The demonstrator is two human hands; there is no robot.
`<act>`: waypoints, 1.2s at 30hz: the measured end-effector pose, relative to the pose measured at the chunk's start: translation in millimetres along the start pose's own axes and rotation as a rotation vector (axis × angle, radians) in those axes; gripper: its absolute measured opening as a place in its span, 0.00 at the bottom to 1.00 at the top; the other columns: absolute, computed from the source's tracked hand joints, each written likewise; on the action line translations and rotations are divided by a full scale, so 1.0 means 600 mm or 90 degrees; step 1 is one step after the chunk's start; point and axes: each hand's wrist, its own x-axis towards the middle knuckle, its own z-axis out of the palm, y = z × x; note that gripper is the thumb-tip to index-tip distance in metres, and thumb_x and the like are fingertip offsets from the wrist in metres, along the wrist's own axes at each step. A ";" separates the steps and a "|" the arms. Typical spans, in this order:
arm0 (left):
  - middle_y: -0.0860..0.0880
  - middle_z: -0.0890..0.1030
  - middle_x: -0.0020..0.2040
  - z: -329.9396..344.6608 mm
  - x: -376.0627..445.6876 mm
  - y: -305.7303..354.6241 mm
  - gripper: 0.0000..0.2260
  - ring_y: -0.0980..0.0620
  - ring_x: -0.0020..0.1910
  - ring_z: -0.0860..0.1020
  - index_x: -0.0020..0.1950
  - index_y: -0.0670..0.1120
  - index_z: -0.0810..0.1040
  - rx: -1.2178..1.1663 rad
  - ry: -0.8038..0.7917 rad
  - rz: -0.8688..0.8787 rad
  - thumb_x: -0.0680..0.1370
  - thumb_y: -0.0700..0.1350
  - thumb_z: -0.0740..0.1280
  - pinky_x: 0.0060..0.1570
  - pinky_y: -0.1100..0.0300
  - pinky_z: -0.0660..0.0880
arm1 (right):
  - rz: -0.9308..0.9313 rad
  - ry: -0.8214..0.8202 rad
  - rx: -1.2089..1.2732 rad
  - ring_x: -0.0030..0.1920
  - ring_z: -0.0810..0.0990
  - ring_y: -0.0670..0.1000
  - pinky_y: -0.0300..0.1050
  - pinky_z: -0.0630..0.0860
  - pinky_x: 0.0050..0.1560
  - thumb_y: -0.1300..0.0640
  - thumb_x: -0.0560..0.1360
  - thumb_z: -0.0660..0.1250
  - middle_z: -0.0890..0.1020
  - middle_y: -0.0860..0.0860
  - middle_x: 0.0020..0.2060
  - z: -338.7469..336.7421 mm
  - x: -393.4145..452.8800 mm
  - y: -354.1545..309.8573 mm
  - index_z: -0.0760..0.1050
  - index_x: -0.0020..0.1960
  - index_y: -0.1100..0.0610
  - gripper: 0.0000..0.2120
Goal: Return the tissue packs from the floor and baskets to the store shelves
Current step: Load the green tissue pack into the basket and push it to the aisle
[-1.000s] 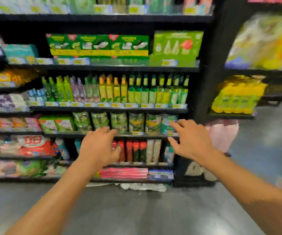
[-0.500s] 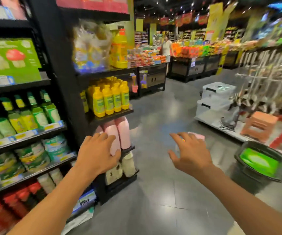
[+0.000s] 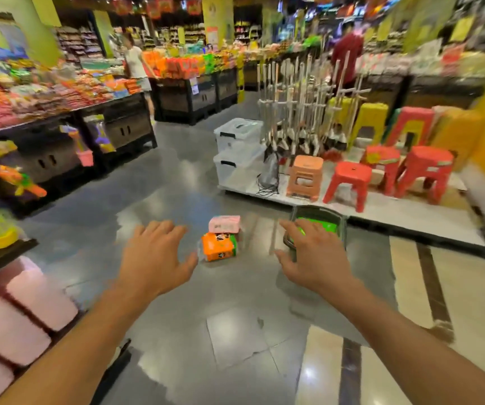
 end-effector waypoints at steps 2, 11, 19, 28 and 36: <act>0.45 0.81 0.40 0.043 0.077 0.022 0.26 0.39 0.40 0.81 0.50 0.43 0.84 -0.016 0.001 0.028 0.70 0.61 0.58 0.41 0.50 0.75 | 0.036 -0.002 -0.022 0.54 0.80 0.60 0.55 0.79 0.48 0.40 0.68 0.61 0.81 0.53 0.56 0.022 0.031 0.054 0.76 0.65 0.51 0.28; 0.48 0.80 0.42 0.231 0.467 0.117 0.24 0.41 0.44 0.80 0.49 0.48 0.83 -0.113 -0.012 0.141 0.69 0.62 0.58 0.44 0.50 0.75 | 0.177 -0.039 -0.143 0.56 0.77 0.57 0.54 0.78 0.49 0.36 0.71 0.59 0.79 0.51 0.59 0.085 0.232 0.283 0.72 0.70 0.50 0.32; 0.47 0.81 0.46 0.321 0.722 0.209 0.26 0.41 0.47 0.80 0.56 0.46 0.82 -0.155 -0.038 0.257 0.69 0.61 0.58 0.49 0.49 0.76 | 0.274 -0.030 -0.141 0.57 0.78 0.58 0.54 0.79 0.47 0.39 0.71 0.62 0.79 0.52 0.59 0.144 0.358 0.422 0.73 0.68 0.51 0.29; 0.48 0.82 0.48 0.447 0.958 0.252 0.26 0.42 0.49 0.81 0.58 0.48 0.82 -0.156 -0.097 0.238 0.69 0.62 0.59 0.49 0.50 0.76 | 0.285 -0.124 -0.098 0.59 0.77 0.58 0.54 0.77 0.50 0.35 0.71 0.60 0.79 0.52 0.60 0.312 0.546 0.603 0.72 0.70 0.51 0.32; 0.48 0.82 0.49 0.576 1.128 0.251 0.25 0.42 0.49 0.81 0.57 0.47 0.82 -0.126 -0.196 0.187 0.69 0.61 0.61 0.48 0.49 0.76 | 0.290 -0.179 -0.031 0.63 0.75 0.59 0.56 0.77 0.56 0.36 0.72 0.59 0.77 0.54 0.64 0.469 0.735 0.726 0.70 0.72 0.51 0.34</act>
